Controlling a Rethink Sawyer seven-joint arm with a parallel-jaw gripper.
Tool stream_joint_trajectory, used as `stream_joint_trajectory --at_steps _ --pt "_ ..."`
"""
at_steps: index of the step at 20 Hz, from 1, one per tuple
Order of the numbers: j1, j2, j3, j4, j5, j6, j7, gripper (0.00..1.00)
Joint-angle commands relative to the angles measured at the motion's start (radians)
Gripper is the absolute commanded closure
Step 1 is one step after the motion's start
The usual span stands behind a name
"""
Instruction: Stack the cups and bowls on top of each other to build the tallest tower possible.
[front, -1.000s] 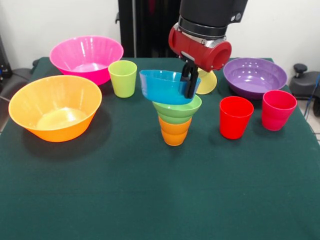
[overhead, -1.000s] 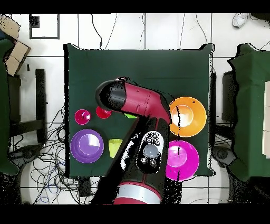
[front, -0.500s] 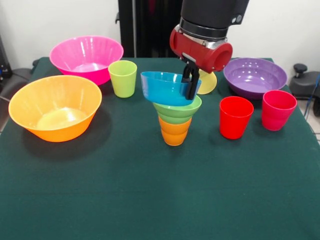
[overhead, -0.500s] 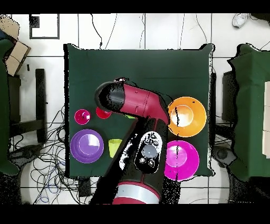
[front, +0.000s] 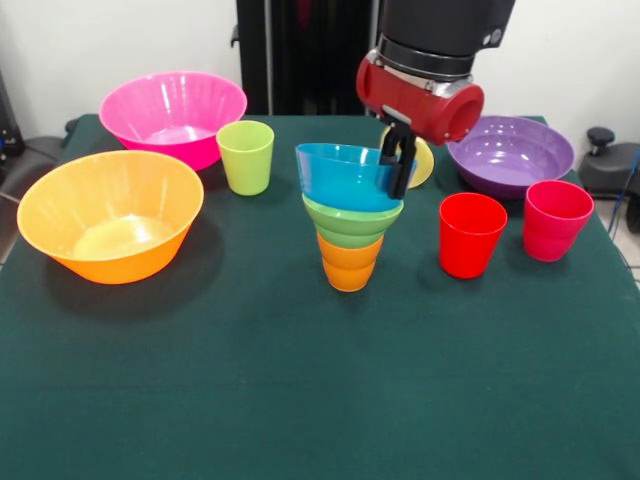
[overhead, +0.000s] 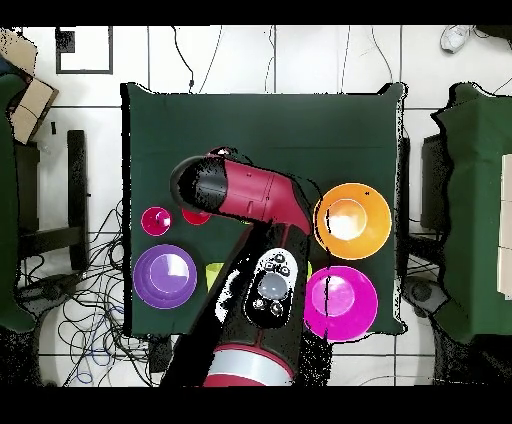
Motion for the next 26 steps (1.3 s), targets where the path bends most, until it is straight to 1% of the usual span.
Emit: stream_joint_trajectory --at_steps 1,11,17,26 --pt "0.010 0.041 0.081 0.076 0.005 -0.042 0.123 1.00" --pt "-0.005 0.038 0.091 0.074 -0.002 -0.014 0.091 1.00" --pt "-0.010 0.043 0.080 0.054 -0.010 0.028 0.077 1.00" --pt "-0.036 0.041 0.099 0.045 -0.012 0.075 0.041 1.00"
